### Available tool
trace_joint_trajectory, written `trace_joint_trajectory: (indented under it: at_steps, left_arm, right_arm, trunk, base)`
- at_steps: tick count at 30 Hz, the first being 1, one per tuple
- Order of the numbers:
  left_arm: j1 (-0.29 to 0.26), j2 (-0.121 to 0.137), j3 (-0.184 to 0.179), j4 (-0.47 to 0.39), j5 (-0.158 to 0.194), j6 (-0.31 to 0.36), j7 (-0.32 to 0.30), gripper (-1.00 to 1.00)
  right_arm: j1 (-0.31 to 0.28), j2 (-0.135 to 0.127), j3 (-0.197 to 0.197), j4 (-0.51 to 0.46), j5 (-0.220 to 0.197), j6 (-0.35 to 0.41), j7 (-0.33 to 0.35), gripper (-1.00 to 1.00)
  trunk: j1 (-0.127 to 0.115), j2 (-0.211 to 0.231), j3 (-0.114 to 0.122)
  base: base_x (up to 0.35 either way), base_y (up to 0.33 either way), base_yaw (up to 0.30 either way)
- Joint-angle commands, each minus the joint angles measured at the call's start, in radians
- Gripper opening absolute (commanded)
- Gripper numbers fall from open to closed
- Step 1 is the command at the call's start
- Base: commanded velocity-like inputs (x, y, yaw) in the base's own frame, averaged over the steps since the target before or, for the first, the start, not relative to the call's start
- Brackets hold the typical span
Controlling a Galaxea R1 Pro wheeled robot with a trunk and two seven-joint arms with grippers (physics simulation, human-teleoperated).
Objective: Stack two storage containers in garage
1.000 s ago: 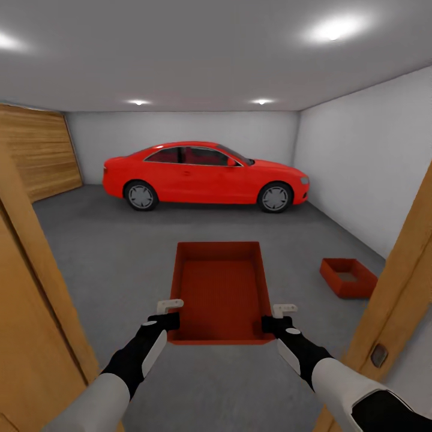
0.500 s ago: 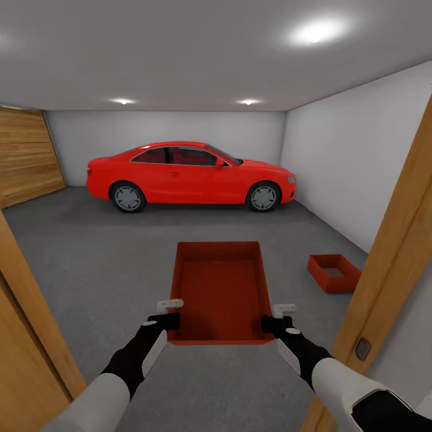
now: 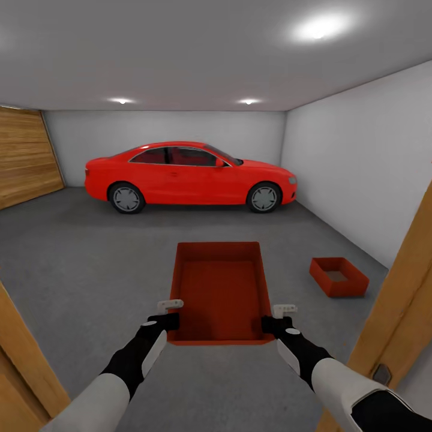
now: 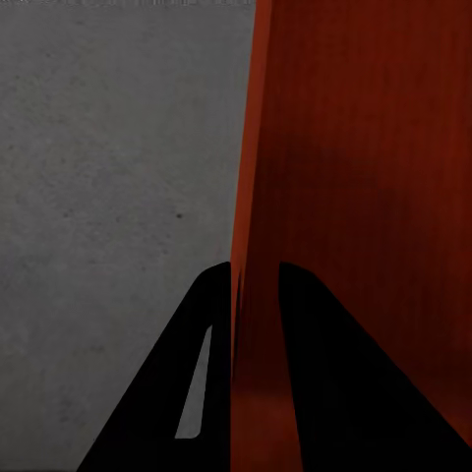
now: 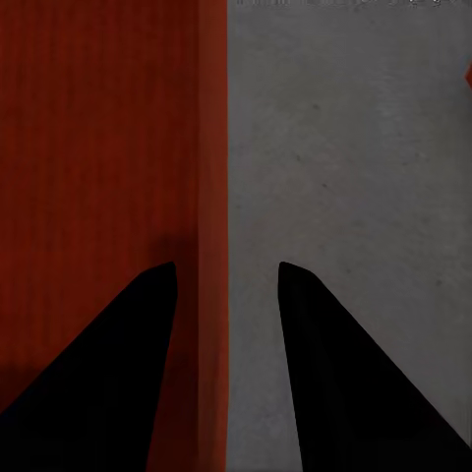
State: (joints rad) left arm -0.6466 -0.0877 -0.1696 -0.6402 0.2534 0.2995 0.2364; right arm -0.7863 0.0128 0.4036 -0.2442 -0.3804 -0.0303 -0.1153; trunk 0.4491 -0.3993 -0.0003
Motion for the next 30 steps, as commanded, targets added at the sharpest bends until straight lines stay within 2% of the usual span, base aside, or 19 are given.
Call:
trace_joint_trajectory:
  at_steps: [1,30]
  left_arm:
    - [-0.001,0.002,-0.002,-0.004,-0.011,0.006,0.015,-1.0]
    - [-0.001,0.002,-0.001,-0.004,-0.011,0.006,0.015,-1.0]
  right_arm:
    - [-0.001,-0.005,-0.002,0.011,-0.012,-0.005,-0.018,-1.0]
    - [-0.001,-0.005,-0.002,0.011,-0.012,-0.008,-0.018,-1.0]
  trunk:
    - [0.001,-0.001,0.0]
    - [0.001,-0.001,0.0]
  base:
    - [0.317,0.0,0.0]
    - [0.321,0.0,0.0]
